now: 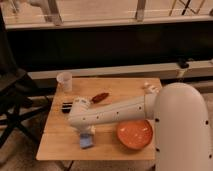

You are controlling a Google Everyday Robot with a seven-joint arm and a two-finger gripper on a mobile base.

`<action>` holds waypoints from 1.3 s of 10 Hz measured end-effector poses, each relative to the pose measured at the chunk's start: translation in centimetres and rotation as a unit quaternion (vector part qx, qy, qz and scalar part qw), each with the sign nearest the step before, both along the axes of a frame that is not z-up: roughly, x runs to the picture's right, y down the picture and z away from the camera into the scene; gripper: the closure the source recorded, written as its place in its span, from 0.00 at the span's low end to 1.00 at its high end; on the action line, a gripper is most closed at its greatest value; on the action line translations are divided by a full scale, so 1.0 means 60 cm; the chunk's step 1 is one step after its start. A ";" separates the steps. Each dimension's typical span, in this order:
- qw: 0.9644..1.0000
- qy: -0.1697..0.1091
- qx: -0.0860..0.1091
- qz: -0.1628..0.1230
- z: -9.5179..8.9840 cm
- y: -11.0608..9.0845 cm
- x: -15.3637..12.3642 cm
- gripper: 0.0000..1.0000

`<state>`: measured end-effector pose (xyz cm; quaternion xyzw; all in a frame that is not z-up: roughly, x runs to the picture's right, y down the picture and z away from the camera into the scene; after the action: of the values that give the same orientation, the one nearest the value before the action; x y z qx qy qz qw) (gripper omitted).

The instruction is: Wipe the white sponge on the table

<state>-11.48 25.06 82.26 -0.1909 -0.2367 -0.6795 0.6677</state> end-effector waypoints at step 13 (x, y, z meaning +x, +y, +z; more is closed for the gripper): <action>1.000 0.021 0.014 0.014 -0.019 -0.001 0.057 1.00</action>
<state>-8.07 25.02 81.09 -0.1924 -0.2155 -0.6690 0.6848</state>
